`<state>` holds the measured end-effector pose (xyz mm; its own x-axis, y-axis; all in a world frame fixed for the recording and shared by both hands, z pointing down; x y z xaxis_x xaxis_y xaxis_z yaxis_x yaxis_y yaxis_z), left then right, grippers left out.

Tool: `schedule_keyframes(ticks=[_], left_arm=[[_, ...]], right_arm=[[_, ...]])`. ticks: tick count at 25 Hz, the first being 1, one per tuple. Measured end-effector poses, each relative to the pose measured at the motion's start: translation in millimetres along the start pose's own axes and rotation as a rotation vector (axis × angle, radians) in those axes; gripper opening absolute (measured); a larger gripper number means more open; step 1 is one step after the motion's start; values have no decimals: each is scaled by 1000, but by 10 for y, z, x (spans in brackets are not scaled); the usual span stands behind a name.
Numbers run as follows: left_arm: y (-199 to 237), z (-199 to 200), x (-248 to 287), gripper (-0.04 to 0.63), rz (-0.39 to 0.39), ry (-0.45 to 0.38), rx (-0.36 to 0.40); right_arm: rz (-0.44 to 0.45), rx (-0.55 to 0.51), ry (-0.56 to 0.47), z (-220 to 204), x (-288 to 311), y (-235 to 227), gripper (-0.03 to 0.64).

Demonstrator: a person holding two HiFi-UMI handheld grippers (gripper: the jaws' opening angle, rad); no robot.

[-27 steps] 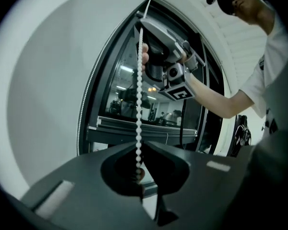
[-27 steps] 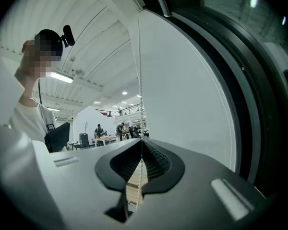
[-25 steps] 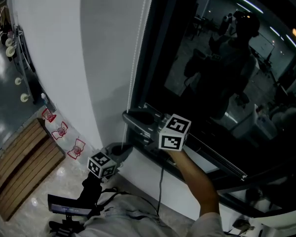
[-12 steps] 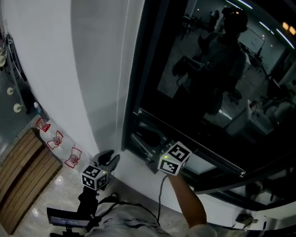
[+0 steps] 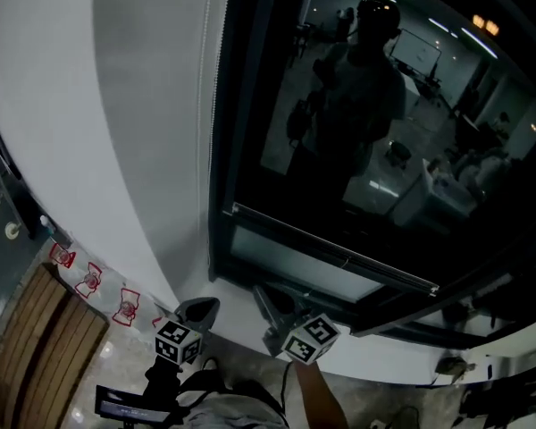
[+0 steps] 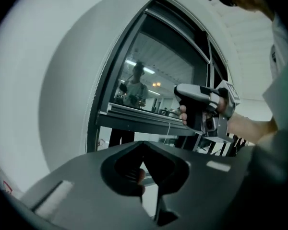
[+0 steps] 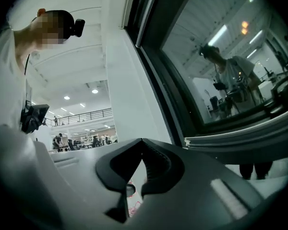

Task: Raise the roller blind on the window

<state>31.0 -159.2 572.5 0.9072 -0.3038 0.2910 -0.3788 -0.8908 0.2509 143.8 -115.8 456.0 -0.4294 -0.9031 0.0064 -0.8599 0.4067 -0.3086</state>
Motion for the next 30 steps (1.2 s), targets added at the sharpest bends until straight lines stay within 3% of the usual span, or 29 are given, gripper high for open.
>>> schedule_keyframes(ticks=[8, 20, 30], left_arm=[[-625, -63, -10, -2, -70, 1, 50], [-1993, -749, -330, -2, -155, 69, 54], [-2338, -854, -658, -2, -197, 76, 96]], right_arm=[[-113, 2, -28, -213, -651, 190, 2], [-165, 21, 43, -728, -1852, 787, 2], [-252, 54, 29, -896, -2235, 1121, 2]])
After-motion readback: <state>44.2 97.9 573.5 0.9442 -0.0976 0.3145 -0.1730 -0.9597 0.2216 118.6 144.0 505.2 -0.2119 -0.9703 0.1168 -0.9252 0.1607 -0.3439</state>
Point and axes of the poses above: the fingertips, and each gripper's own axes: x forward along the fingers, y to its left, z out of its top, the point moved 3 cm from there along -x, backward along the fingers, and after that the axes turned 3 degrees about y, right-handed, at the moved point
